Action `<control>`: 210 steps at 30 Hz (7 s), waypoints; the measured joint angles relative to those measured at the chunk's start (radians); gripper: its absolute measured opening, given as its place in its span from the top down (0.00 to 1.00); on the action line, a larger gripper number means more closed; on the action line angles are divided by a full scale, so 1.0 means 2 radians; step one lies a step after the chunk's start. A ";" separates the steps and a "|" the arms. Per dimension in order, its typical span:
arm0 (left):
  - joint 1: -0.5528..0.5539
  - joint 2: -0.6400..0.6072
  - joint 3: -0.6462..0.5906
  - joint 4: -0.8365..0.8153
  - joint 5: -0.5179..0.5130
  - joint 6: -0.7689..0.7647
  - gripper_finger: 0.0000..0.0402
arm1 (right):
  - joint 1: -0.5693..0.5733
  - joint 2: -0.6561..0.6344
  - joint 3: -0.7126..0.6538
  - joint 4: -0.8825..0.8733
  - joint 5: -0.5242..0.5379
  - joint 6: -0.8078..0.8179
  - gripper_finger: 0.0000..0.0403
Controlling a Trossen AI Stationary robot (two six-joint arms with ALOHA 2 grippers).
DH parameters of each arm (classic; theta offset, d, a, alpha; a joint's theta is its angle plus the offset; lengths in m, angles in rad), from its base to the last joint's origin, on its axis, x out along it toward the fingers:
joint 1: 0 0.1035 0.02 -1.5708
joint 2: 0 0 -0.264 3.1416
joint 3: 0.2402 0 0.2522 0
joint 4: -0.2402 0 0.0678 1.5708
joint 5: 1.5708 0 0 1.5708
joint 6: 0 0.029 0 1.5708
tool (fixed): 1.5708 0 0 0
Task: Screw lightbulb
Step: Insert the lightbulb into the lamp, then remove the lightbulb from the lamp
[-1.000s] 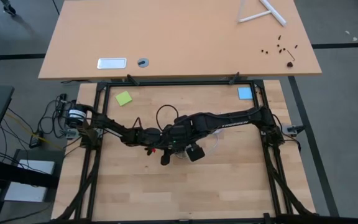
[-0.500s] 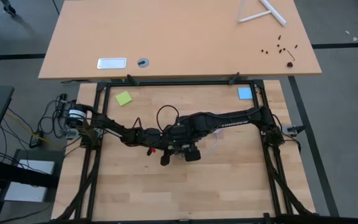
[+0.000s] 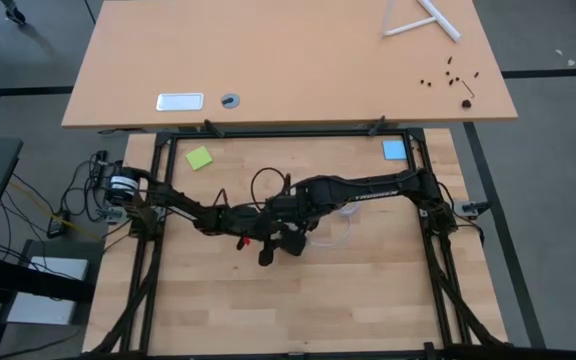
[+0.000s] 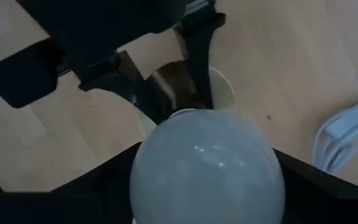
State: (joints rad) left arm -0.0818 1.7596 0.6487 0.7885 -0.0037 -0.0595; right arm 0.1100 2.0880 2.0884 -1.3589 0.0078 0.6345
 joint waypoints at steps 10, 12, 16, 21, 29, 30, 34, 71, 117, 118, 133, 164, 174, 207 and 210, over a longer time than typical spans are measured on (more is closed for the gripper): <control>0.000 0.000 0.000 0.000 -0.002 0.003 0.61 | 0.000 0.000 0.000 0.006 -0.020 -0.113 0.06; 0.000 0.000 0.000 0.000 -0.002 0.003 0.61 | 0.000 0.000 0.002 0.003 -0.020 -0.135 0.04; 0.000 0.000 0.000 0.001 -0.002 0.003 0.61 | -0.001 0.000 0.012 -0.008 -0.020 -0.153 0.02; 0.000 0.000 0.000 0.000 -0.001 0.004 0.61 | -0.003 0.000 0.040 -0.031 -0.019 -0.163 0.01; 0.000 0.000 0.000 0.000 0.000 0.007 0.60 | 0.008 0.000 0.049 -0.061 -0.016 -0.268 0.03; 0.000 0.000 0.000 0.000 0.001 0.008 0.61 | 0.012 0.000 0.046 -0.060 -0.011 -0.289 0.03; 0.001 0.000 0.000 0.001 0.005 0.008 0.61 | 0.022 0.000 0.043 -0.053 0.038 -0.359 0.03; 0.000 0.000 0.000 0.000 0.006 0.007 0.61 | 0.024 0.003 0.020 -0.010 0.052 -0.455 0.17; 0.000 0.000 0.000 0.005 0.005 0.011 0.61 | 0.001 0.003 0.024 -0.031 -0.044 -0.046 0.16; 0.000 0.000 0.000 0.006 0.005 0.011 0.61 | 0.001 0.003 0.027 -0.032 -0.044 -0.047 0.15; 0.004 0.063 0.002 0.065 0.012 0.008 0.61 | -0.004 -0.014 0.108 -0.106 -0.047 -0.069 0.20; 0.005 0.063 0.003 -0.010 -0.005 0.001 0.60 | 0.145 -0.025 -0.040 0.072 0.198 -0.087 0.99; 0.005 0.063 0.003 -0.025 -0.028 -0.029 0.40 | 0.152 -0.027 -0.079 0.099 0.223 -0.064 0.98; -0.018 -0.067 0.004 -0.326 -0.021 -0.024 0.35 | 0.137 -0.167 -0.528 0.627 0.191 -0.107 0.99; -0.024 -0.066 0.004 -0.328 -0.011 -0.033 0.40 | 0.122 -0.162 -0.586 0.724 0.176 -0.106 0.99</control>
State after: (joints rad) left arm -0.1291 1.6268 0.6559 0.1320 -0.0251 -0.1248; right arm 0.3549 1.7645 0.9174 0.0889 0.3596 0.4233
